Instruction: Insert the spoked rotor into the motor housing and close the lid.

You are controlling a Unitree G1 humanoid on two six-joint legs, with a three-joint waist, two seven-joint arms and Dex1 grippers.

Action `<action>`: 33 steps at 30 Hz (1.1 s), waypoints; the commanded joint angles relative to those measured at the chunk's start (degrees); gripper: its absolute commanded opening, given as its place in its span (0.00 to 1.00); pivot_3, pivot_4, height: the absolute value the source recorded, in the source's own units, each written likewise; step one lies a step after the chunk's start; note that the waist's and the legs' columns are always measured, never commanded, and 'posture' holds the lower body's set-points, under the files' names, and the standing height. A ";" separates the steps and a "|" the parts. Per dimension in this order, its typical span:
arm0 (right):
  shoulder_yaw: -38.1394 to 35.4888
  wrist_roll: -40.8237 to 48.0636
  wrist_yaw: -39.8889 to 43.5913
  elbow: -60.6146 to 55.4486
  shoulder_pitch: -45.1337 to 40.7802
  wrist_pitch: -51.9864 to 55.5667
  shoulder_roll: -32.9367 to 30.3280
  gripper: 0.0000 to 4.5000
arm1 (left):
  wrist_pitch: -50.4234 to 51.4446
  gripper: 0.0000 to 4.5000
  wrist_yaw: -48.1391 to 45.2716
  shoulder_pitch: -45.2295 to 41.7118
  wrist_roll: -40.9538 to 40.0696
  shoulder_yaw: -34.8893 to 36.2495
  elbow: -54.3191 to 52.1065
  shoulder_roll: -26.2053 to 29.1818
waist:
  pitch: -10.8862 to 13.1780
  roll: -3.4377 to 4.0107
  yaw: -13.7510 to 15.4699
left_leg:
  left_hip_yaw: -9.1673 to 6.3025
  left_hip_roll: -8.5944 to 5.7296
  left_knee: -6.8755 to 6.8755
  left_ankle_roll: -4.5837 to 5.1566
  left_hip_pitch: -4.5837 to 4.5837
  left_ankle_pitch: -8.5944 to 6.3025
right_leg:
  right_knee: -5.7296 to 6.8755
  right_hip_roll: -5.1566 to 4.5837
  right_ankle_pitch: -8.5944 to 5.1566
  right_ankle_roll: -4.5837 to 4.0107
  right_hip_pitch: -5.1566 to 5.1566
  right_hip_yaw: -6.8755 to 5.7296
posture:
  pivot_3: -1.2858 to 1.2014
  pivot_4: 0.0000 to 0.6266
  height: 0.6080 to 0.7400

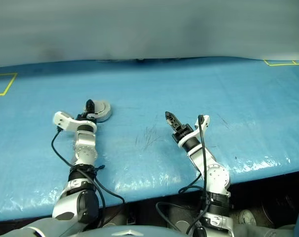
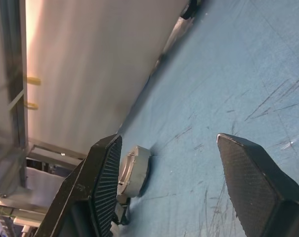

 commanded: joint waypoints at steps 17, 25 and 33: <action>11.68 -32.25 17.56 0.88 0.35 -21.32 -17.73 0.71 | 3.99 0.98 -38.85 21.07 13.06 -29.16 -28.73 15.80 | -0.04 0.08 0.67 | 0.07 0.04 -0.02 -0.06 0.00 0.02 | 0.01 -0.04 -0.09 -0.03 -0.07 -0.01 | 0.52 0.24 1.00; 17.50 -41.93 24.94 4.70 0.45 -28.33 -22.94 0.91 | -1.02 1.00 -41.98 21.71 19.45 -33.24 -25.92 16.92 | -0.03 0.09 0.99 | 0.03 0.09 -0.01 -0.15 0.03 0.09 | 0.07 -0.02 -0.34 -0.17 -0.07 -0.03 | 0.52 0.24 1.00; 17.14 -44.44 25.00 7.35 0.02 -31.58 -21.64 0.99 | -2.23 1.00 -43.90 22.61 19.20 -34.08 -25.52 15.63 | -0.03 0.09 1.03 | 0.04 0.09 0.00 -0.09 0.00 0.05 | 0.03 -0.04 -0.21 0.04 -0.07 -0.03 | 0.52 0.24 1.00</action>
